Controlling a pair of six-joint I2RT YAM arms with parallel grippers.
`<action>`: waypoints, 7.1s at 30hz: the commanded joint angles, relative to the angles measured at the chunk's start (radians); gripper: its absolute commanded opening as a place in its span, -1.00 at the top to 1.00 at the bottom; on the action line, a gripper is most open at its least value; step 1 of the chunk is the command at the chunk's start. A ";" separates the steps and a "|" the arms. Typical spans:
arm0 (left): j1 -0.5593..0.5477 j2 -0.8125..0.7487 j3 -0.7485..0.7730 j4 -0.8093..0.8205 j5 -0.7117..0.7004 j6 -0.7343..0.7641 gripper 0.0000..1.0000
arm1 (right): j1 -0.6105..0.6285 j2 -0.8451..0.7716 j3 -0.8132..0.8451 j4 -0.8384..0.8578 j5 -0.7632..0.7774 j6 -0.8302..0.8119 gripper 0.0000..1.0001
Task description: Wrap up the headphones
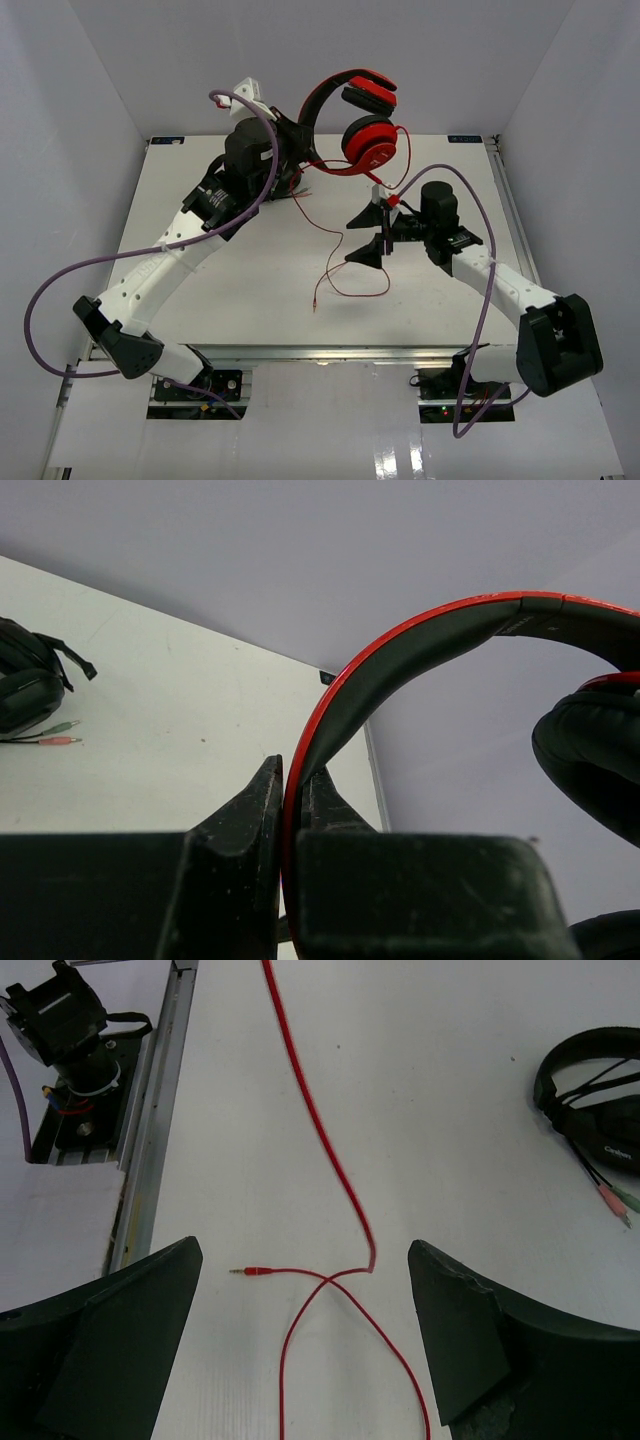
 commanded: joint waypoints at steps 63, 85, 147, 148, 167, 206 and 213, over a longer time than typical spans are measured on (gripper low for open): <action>-0.009 -0.538 -0.491 -0.343 0.587 0.798 1.00 | -0.392 -0.129 0.362 -0.509 0.111 -0.161 0.85; -0.094 0.072 -0.195 -0.102 -0.264 0.633 1.00 | -0.075 -0.114 0.342 -0.429 -0.100 0.247 0.85; -0.142 0.194 0.285 -0.029 -0.412 -0.169 1.00 | 0.000 0.055 -0.233 0.995 0.069 0.529 -0.81; -0.142 0.196 0.288 -0.030 -0.410 -0.169 1.00 | 0.012 0.070 -0.218 1.017 0.066 0.572 -0.81; -0.142 0.196 0.304 -0.035 -0.348 -0.207 1.00 | 0.093 0.214 -0.102 1.133 0.444 0.722 -0.80; -0.142 0.144 0.292 -0.036 -0.304 -0.222 1.00 | 0.079 0.415 0.145 1.173 0.249 0.680 -0.98; -0.144 0.144 0.300 -0.044 -0.254 -0.262 1.00 | 0.104 0.551 0.301 1.164 0.270 0.725 -0.69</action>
